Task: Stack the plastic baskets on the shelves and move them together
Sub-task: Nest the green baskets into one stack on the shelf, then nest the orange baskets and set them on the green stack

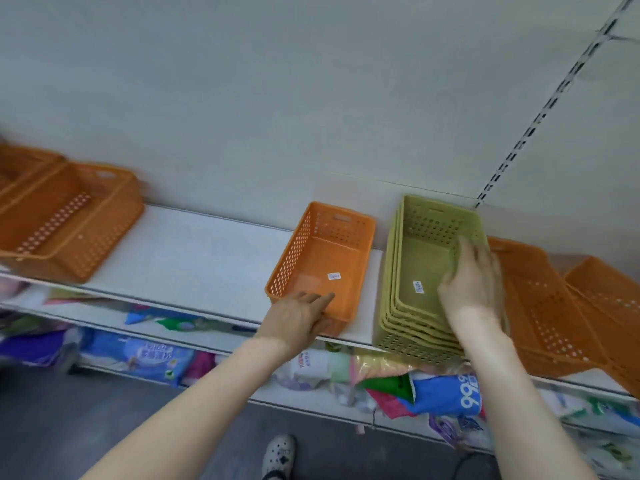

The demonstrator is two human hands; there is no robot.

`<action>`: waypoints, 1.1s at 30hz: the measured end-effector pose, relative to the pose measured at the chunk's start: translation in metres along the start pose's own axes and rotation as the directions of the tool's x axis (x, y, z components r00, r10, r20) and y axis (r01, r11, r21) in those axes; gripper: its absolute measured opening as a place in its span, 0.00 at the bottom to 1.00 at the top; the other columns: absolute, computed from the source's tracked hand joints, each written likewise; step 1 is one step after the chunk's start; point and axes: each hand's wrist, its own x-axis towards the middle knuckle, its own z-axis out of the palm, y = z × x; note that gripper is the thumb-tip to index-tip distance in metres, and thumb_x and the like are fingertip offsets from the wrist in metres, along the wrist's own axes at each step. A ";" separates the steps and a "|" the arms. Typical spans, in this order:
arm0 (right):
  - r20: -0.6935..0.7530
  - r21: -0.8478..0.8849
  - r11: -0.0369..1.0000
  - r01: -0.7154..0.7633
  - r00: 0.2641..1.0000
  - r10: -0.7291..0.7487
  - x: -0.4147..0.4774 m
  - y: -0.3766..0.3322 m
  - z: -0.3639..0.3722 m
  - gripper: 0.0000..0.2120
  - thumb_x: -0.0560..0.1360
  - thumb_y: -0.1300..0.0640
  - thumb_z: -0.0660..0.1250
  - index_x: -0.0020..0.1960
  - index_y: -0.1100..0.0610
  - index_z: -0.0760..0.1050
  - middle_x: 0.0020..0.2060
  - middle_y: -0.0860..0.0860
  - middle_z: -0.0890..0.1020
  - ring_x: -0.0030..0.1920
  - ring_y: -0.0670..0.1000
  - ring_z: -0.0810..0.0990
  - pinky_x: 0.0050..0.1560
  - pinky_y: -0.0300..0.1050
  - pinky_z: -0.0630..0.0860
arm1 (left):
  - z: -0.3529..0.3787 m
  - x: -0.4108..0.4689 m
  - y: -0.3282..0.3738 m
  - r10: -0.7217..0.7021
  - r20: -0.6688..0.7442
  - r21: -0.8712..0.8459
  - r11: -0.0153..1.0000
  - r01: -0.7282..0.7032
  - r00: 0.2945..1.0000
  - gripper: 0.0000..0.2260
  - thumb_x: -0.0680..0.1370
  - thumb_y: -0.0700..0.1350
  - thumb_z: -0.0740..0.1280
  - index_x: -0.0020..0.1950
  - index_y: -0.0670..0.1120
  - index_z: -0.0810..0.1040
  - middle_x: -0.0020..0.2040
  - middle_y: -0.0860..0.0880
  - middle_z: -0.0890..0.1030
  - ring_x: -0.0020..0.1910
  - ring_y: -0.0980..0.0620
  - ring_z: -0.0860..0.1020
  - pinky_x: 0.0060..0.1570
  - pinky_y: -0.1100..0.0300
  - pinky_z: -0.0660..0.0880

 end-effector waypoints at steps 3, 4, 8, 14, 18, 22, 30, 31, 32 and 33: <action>0.008 0.195 0.951 0.239 0.969 -0.246 -0.033 -0.048 0.026 0.22 0.79 0.63 0.60 0.72 0.58 0.68 0.70 0.57 0.72 0.69 0.60 0.71 0.68 0.53 0.67 | -0.021 -0.039 -0.021 -0.134 -0.158 -0.069 0.990 0.124 0.978 0.20 0.78 0.55 0.61 0.67 0.49 0.77 0.57 0.48 0.83 0.52 0.43 0.81 0.46 0.54 0.77; 0.000 0.233 0.914 0.333 0.939 -0.343 -0.047 -0.062 0.037 0.20 0.78 0.64 0.61 0.70 0.60 0.70 0.66 0.59 0.76 0.65 0.60 0.74 0.66 0.52 0.69 | -0.029 -0.054 -0.030 -0.195 -0.192 -0.085 0.980 0.182 0.962 0.19 0.78 0.55 0.61 0.66 0.49 0.77 0.57 0.49 0.83 0.53 0.44 0.81 0.46 0.54 0.78; 0.115 0.352 0.814 0.462 0.842 -0.528 -0.098 -0.127 0.079 0.17 0.80 0.57 0.60 0.67 0.59 0.74 0.61 0.57 0.80 0.59 0.58 0.78 0.59 0.50 0.73 | -0.053 -0.116 -0.080 -0.446 -0.239 -0.186 0.893 0.411 0.862 0.18 0.79 0.52 0.63 0.69 0.51 0.74 0.64 0.51 0.79 0.62 0.46 0.76 0.56 0.52 0.75; 0.243 0.465 0.718 0.517 0.706 -0.666 -0.162 -0.245 0.144 0.17 0.81 0.54 0.59 0.67 0.56 0.74 0.63 0.54 0.80 0.63 0.55 0.77 0.62 0.46 0.70 | -0.083 -0.212 -0.168 -0.664 -0.350 -0.338 0.748 0.572 0.661 0.18 0.79 0.52 0.64 0.68 0.52 0.74 0.64 0.53 0.79 0.60 0.52 0.78 0.57 0.53 0.75; 0.266 0.501 0.694 0.518 0.671 -0.692 -0.186 -0.339 0.186 0.17 0.81 0.54 0.59 0.68 0.56 0.73 0.63 0.54 0.79 0.62 0.55 0.77 0.61 0.47 0.70 | -0.109 -0.267 -0.243 -0.723 -0.361 -0.344 0.690 0.637 0.589 0.18 0.79 0.51 0.65 0.68 0.52 0.74 0.63 0.54 0.79 0.60 0.51 0.77 0.58 0.53 0.75; 0.259 0.516 0.670 0.535 0.647 -0.717 -0.197 -0.441 0.222 0.18 0.81 0.55 0.59 0.70 0.56 0.70 0.63 0.56 0.79 0.61 0.58 0.77 0.59 0.49 0.71 | -0.138 -0.313 -0.319 -0.750 -0.365 -0.333 0.659 0.674 0.552 0.18 0.78 0.51 0.65 0.68 0.54 0.73 0.63 0.55 0.78 0.61 0.53 0.77 0.57 0.56 0.74; 0.256 0.417 0.714 0.563 0.681 -0.686 -0.157 -0.593 0.278 0.21 0.80 0.56 0.60 0.72 0.58 0.67 0.65 0.58 0.76 0.65 0.60 0.73 0.62 0.52 0.69 | -0.185 -0.326 -0.434 -0.739 -0.345 -0.278 0.670 0.689 0.579 0.19 0.79 0.52 0.63 0.70 0.55 0.72 0.65 0.55 0.76 0.61 0.52 0.76 0.56 0.56 0.73; 0.254 0.406 0.714 0.570 0.681 -0.687 -0.150 -0.605 0.285 0.21 0.80 0.56 0.60 0.72 0.59 0.67 0.65 0.58 0.76 0.65 0.61 0.73 0.63 0.53 0.68 | -0.188 -0.321 -0.449 -0.727 -0.351 -0.264 0.681 0.683 0.590 0.19 0.79 0.53 0.63 0.70 0.54 0.72 0.66 0.55 0.76 0.63 0.52 0.75 0.57 0.55 0.73; 0.255 0.388 0.720 0.575 0.684 -0.684 -0.142 -0.616 0.293 0.21 0.79 0.56 0.61 0.72 0.59 0.67 0.65 0.59 0.76 0.66 0.61 0.72 0.64 0.54 0.68 | -0.191 -0.314 -0.463 -0.717 -0.354 -0.248 0.691 0.679 0.600 0.19 0.79 0.53 0.63 0.71 0.54 0.71 0.66 0.54 0.76 0.64 0.52 0.74 0.58 0.55 0.72; 0.257 0.358 0.733 0.578 0.694 -0.673 -0.134 -0.625 0.301 0.22 0.79 0.56 0.61 0.72 0.59 0.67 0.66 0.59 0.76 0.67 0.61 0.71 0.66 0.55 0.67 | -0.194 -0.306 -0.478 -0.708 -0.353 -0.232 0.700 0.676 0.612 0.20 0.79 0.52 0.63 0.71 0.53 0.71 0.66 0.53 0.76 0.64 0.51 0.74 0.59 0.55 0.72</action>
